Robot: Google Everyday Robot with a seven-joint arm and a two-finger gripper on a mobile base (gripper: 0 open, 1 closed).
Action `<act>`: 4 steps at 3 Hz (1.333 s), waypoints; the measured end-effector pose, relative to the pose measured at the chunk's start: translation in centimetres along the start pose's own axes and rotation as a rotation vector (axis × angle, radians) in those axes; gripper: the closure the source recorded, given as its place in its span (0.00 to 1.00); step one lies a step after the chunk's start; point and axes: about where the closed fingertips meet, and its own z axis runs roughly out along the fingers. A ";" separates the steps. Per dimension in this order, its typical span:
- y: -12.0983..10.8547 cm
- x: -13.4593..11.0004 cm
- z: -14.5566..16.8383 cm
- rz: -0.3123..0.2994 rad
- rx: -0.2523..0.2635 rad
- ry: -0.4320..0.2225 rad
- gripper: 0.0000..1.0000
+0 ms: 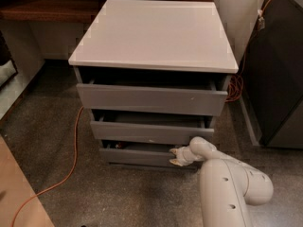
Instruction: Pick blue plastic bottle from bottom drawer and place on counter
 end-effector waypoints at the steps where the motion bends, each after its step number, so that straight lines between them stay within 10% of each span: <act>1: 0.3 0.0 0.0 0.003 -0.002 -0.001 1.00; 4: 2.5 -0.3 -0.1 0.028 -0.009 -0.008 1.00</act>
Offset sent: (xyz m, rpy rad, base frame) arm -0.0611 0.0012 -0.0137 0.0250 0.0428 -0.0351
